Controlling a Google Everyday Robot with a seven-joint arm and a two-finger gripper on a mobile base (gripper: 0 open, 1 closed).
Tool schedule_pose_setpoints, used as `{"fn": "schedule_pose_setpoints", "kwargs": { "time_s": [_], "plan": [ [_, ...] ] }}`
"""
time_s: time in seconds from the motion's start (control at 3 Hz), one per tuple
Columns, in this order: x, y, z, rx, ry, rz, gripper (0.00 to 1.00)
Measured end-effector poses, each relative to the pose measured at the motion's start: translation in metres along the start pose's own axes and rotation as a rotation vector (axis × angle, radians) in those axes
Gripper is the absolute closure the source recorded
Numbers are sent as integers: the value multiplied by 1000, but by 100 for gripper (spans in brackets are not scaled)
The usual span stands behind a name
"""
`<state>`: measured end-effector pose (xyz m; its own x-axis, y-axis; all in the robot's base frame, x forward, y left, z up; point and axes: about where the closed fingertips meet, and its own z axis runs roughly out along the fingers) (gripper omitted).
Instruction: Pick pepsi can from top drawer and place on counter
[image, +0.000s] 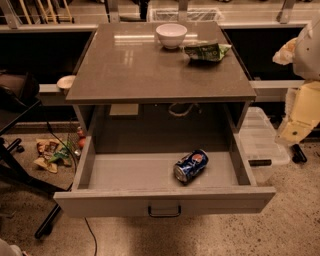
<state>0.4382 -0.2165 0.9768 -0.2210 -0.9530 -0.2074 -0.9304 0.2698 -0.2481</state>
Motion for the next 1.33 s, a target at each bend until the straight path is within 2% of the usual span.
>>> {"fn": "schedule_pose_setpoints", "kwargs": {
  "time_s": [0.33, 0.67, 1.0, 1.33],
  "plan": [
    [0, 0, 0, 0, 0, 0, 0],
    [-6, 1, 11, -1, -15, -40, 0],
    [-20, 6, 47, -37, -32, -112, 0],
    [-33, 12, 98, -84, -80, -156, 0]
  ]
}}
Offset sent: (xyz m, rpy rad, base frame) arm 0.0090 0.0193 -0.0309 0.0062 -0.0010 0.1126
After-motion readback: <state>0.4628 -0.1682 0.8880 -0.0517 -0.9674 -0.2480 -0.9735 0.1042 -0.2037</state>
